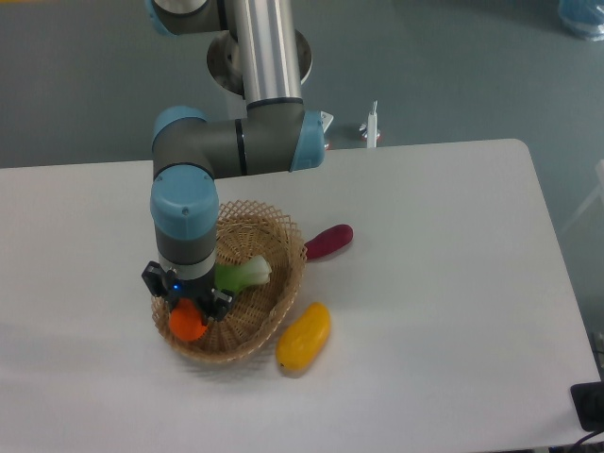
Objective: Place the orange in the basket
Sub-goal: 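Lower the orange into the basket beside the bok choy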
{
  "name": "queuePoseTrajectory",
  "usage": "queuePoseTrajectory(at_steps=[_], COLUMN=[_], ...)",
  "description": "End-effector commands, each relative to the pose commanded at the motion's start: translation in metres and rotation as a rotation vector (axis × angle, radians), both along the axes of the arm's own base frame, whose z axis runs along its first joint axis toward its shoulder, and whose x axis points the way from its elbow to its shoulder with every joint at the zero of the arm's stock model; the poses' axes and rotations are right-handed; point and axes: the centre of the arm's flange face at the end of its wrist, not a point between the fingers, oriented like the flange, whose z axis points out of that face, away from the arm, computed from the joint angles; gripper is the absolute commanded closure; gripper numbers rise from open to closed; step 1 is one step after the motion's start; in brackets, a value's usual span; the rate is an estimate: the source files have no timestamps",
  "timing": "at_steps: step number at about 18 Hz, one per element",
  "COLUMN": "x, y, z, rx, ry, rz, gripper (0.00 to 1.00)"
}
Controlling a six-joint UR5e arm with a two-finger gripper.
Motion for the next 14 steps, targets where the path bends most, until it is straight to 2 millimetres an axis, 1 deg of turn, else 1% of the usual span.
queuePoseTrajectory(at_steps=[1,2,3,4,5,6,7,10,11,12,14], x=[0.000,-0.001,-0.002,-0.003,-0.004,-0.004,-0.005,-0.010,-0.014,-0.019,-0.020], y=[0.000,0.001,0.001,0.002,0.001,0.002,0.001,0.001,0.002,0.002,0.001], z=[-0.002,-0.001,0.000,0.001,0.001,0.002,0.004,0.012,0.018,0.024,0.039], rx=[-0.003,-0.003,0.002,0.005,0.004,0.009,0.011,0.015,0.015,0.018,0.031], ry=[0.000,0.002,0.007,0.013,0.015,0.019,0.023,0.055,0.074,0.091,0.121], rz=[-0.001,-0.003,-0.003,-0.007,-0.011,-0.019,-0.026,-0.041,-0.038,-0.030,-0.028], gripper=[0.42,0.38,0.30,0.28,0.24,0.17,0.16,0.03,0.00,0.00,0.00])
